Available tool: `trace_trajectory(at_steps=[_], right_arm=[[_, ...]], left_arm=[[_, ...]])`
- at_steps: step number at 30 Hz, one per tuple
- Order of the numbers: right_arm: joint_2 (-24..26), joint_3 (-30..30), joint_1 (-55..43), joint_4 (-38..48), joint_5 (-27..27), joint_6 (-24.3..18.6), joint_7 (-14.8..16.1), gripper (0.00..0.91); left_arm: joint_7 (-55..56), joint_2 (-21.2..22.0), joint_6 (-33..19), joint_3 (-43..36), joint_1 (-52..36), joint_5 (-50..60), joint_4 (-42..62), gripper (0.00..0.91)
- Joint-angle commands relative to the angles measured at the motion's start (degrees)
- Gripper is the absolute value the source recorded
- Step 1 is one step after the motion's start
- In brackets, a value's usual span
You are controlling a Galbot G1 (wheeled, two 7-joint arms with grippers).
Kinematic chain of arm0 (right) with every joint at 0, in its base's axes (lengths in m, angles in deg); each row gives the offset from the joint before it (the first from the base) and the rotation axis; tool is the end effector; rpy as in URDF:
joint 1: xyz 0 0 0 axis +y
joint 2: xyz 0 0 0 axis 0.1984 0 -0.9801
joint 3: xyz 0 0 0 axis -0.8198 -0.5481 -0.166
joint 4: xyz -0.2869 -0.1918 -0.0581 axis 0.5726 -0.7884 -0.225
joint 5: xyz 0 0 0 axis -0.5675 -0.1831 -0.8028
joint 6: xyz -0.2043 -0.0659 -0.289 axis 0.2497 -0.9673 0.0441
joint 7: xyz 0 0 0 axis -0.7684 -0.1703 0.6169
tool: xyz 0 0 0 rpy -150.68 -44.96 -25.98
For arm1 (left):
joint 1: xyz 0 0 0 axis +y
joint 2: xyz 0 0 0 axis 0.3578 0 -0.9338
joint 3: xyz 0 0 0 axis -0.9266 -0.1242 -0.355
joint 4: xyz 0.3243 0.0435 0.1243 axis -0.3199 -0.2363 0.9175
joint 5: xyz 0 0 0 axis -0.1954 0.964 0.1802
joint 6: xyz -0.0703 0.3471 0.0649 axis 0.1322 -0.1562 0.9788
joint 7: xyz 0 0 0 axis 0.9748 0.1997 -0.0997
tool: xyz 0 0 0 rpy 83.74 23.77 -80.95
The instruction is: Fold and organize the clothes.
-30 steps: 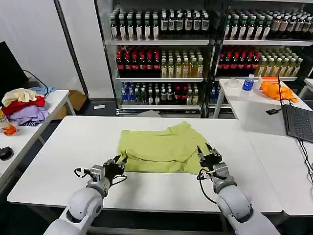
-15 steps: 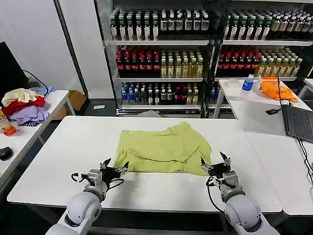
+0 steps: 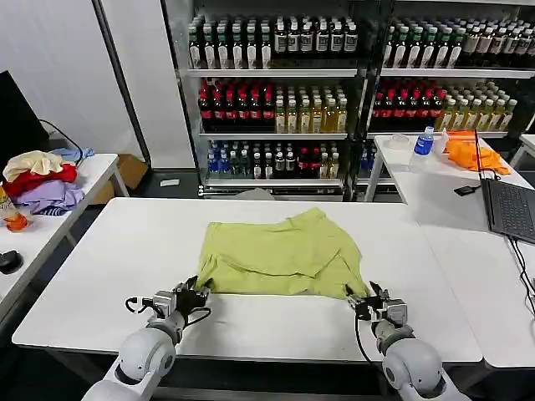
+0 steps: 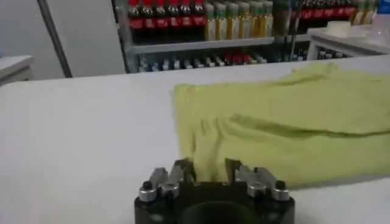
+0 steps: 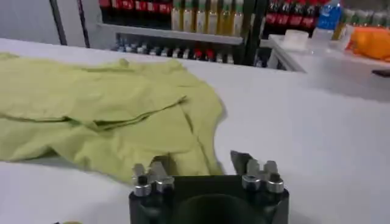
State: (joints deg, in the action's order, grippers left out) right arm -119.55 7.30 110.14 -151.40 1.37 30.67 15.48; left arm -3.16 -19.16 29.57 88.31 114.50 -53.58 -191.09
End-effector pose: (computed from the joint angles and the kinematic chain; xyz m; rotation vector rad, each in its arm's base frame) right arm 0.2957 -0.0502 -0.3062 0.1118 -2.6366 0.1056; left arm 0.3216 0.0396 -0.3130 -0.2072 -2.6365 -0.1113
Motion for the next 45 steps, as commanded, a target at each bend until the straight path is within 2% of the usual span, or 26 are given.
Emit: trace_trajectory(at_steps=[1,8,14,27,28,29,30,31,32,33,36,38,43,45], right_arm=[[-0.14,0.13,0.36,0.75,1.98,0.79,-0.21,0.0],[-0.21,0.29,0.77,-0.06,1.67,0.63,-0.39,0.0],[0.48,1.47,4.24,-4.67,0.73,0.72,-0.24,0.0],[1.06,9.06,23.86,-20.6,-5.85,0.93,0.58,0.0],[1.11,9.7,24.85,-21.27,-6.08,1.06,0.79,0.151],[1.19,10.05,25.88,-21.96,-6.42,1.4,1.0,0.786],[1.24,10.52,26.79,-22.49,-7.18,2.01,1.35,0.907],[1.25,10.64,27.21,-22.74,-7.39,2.37,1.52,0.907],[1.3,10.72,27.88,-23.11,-8.2,3.04,1.82,0.907],[1.31,10.71,28.1,-23.27,-8.52,3.28,1.94,0.907],[1.37,11.21,28.46,-24.46,-10.13,3.98,2.91,0.907],[1.63,12.76,27.55,-25.34,-9.3,3.87,2.92,0.907],[3.48,16.32,23.66,-26.95,-3.32,3.56,2.28,0.907],[4.77,15.9,17.86,-25.77,0.31,3.56,1.49,0.907]], left_arm=[[-0.18,-0.18,-0.06,0.05,0.25,-0.08,1.16,0.02],[-0.38,-0.39,-0.04,0.15,0.77,-0.23,0.5,0.02],[-0.42,-0.81,0.28,1.18,3.52,-1.44,-3.68,0.02],[-0.38,-2.07,0.48,5.57,22.06,0.37,-19.43,0.02],[-0.37,-2.12,0.46,5.97,23.34,0.65,-20.64,0.02],[-0.35,-2.22,0.44,6.45,24.78,0.9,-21.76,0.02],[-0.33,-2.25,0.45,6.85,25.62,0.98,-22.48,0.02],[-0.32,-2.27,0.44,7.0,25.88,1.16,-23.12,0.202],[-0.36,-2.29,0.44,7.33,26.69,1.39,-23.78,0.494],[-0.46,-2.3,0.45,7.59,27.36,1.66,-24.3,0.907],[-0.39,-2.5,0.75,8.59,28.7,2.09,-26.02,0.907],[-0.34,-3.08,0.7,9.55,29.36,2.15,-27.65,0.907],[-0.6,-5.6,0.74,12.34,28.35,1.59,-30.37,0.907],[-0.56,-7.06,0.72,13.25,25.34,0.21,-28.75,0.907]])
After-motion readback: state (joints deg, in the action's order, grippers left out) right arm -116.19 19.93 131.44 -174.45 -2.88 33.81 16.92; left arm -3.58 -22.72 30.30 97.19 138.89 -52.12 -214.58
